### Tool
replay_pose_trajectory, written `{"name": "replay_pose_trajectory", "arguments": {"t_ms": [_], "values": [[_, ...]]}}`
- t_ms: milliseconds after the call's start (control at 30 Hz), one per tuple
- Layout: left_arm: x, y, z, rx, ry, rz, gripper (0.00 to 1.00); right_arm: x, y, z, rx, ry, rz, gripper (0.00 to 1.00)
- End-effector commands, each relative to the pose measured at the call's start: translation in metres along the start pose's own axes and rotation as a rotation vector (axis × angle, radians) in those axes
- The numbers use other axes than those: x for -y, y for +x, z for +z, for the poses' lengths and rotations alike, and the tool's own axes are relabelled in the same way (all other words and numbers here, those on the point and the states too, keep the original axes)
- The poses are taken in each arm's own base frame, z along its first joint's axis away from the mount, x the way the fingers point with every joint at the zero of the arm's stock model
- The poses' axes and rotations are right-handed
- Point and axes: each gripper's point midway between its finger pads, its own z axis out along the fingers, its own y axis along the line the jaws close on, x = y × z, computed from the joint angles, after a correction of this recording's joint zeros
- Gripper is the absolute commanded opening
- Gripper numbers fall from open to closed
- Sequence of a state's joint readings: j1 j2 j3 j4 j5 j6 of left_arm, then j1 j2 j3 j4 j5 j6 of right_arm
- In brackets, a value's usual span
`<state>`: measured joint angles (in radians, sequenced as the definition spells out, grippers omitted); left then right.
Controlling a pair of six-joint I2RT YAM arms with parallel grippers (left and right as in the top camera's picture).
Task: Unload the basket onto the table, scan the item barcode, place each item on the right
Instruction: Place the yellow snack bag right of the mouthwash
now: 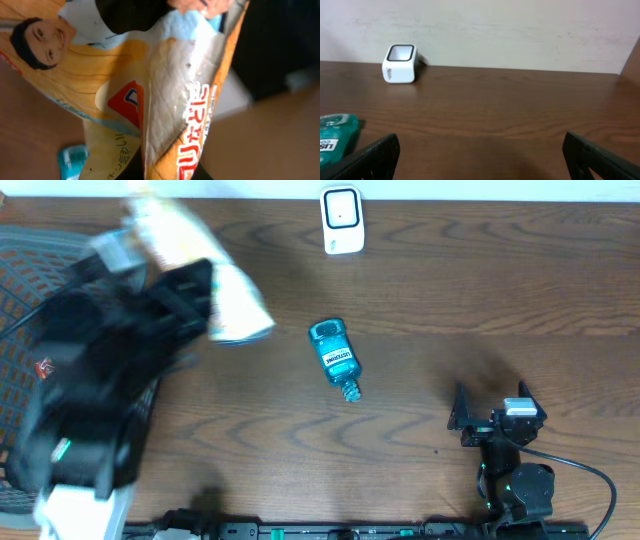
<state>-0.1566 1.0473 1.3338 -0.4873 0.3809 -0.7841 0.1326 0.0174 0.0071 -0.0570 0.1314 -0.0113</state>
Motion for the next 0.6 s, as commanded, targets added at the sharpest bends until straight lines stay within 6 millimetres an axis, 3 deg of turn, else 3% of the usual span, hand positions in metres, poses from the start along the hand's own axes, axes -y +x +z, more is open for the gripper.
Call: {"name": "replay_pose_trajectory", "arguments": {"t_ms": [0, 200, 233, 333, 433, 567], "values": [[0.003, 0.05, 0.062, -0.162, -0.011, 0.08, 0.08, 0.0, 0.001, 0.0, -0.001, 0.003, -0.005, 0.99], [-0.007, 0.151, 0.161, -0.401, -0.015, 0.124, 0.08, 0.0, 0.001, 0.0, 0.0, 0.003, -0.005, 0.99], [-0.014, 0.178, 0.184, -0.447, -0.02, 0.135, 0.08, 0.0, 0.001, 0.0, -0.001, 0.003, -0.005, 0.99], [-0.033, 0.219, 0.212, -0.518, -0.047, 0.146, 0.08, 0.0, 0.001, 0.0, 0.0, 0.003, -0.005, 0.99], [-0.069, 0.264, 0.231, -0.602, -0.127, 0.176, 0.08, 0.0, 0.001, 0.0, 0.0, 0.003, -0.005, 0.99], [-0.103, 0.304, 0.238, -0.683, -0.212, 0.186, 0.08, 0.0, 0.001, 0.0, 0.0, 0.003, -0.005, 0.99]]}}
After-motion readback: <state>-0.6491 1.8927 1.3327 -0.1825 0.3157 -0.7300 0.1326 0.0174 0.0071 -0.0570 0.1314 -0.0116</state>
